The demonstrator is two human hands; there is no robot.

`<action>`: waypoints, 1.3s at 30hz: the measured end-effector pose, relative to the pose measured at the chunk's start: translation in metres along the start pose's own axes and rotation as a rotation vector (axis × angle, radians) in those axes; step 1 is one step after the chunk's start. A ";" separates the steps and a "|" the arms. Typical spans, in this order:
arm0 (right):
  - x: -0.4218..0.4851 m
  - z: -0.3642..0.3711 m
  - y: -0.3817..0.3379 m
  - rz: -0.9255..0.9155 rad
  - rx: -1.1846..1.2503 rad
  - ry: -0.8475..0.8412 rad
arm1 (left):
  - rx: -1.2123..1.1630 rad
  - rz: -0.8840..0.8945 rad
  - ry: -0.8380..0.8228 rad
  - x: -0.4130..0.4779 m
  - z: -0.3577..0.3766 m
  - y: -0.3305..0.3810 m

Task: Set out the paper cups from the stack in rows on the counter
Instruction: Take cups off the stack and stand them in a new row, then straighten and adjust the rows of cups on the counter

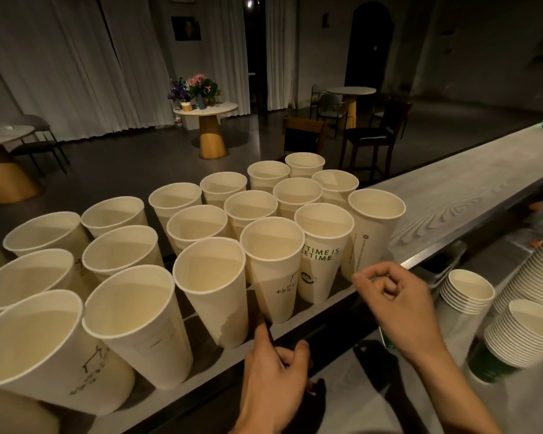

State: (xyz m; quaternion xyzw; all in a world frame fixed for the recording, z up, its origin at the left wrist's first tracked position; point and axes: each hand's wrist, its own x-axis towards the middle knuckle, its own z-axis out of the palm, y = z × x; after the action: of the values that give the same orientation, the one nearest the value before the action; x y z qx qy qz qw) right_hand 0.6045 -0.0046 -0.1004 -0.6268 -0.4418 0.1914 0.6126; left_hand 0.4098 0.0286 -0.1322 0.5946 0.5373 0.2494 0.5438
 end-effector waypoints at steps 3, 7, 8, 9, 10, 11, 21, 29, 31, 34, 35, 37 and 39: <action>-0.015 0.015 0.004 -0.003 -0.012 -0.105 | -0.018 -0.013 -0.009 -0.002 0.001 0.003; -0.041 0.043 -0.003 0.012 0.005 -0.259 | -0.050 0.000 -0.033 -0.007 -0.004 -0.001; -0.047 0.050 -0.006 0.019 0.012 -0.271 | -0.043 0.018 -0.043 -0.010 -0.007 -0.004; -0.052 0.057 -0.010 0.017 0.014 -0.281 | -0.031 0.037 -0.054 -0.013 -0.011 -0.008; -0.055 0.061 -0.012 0.010 0.012 -0.288 | -0.020 0.051 -0.065 -0.015 -0.014 -0.010; -0.059 0.066 -0.015 0.005 0.006 -0.300 | -0.008 0.065 -0.070 -0.018 -0.018 -0.014; -0.100 0.111 -0.030 0.020 -0.080 -0.486 | 0.054 0.150 0.263 -0.066 -0.082 -0.045; -0.133 0.154 -0.051 -0.077 -0.278 -0.449 | 0.036 0.211 0.450 -0.101 -0.139 -0.074; -0.147 0.162 -0.060 -0.103 -0.274 -0.515 | 0.051 0.233 0.458 -0.112 -0.154 -0.081; -0.172 0.182 -0.073 -0.088 -0.237 -0.638 | 0.052 0.260 0.528 -0.129 -0.180 -0.094; -0.180 0.189 -0.077 -0.084 -0.217 -0.665 | 0.049 0.264 0.552 -0.133 -0.188 -0.097; -0.197 0.211 -0.089 -0.092 -0.165 -0.723 | 0.028 0.263 0.592 -0.146 -0.208 -0.107; -0.209 0.227 -0.098 -0.102 -0.092 -0.764 | 0.016 0.284 0.586 -0.157 -0.223 -0.112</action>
State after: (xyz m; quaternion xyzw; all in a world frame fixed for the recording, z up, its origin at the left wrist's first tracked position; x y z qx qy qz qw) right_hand 0.2837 -0.0478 -0.1113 -0.5145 -0.6769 0.3603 0.3838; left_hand 0.1250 -0.0487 -0.1261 0.5707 0.5846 0.4790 0.3211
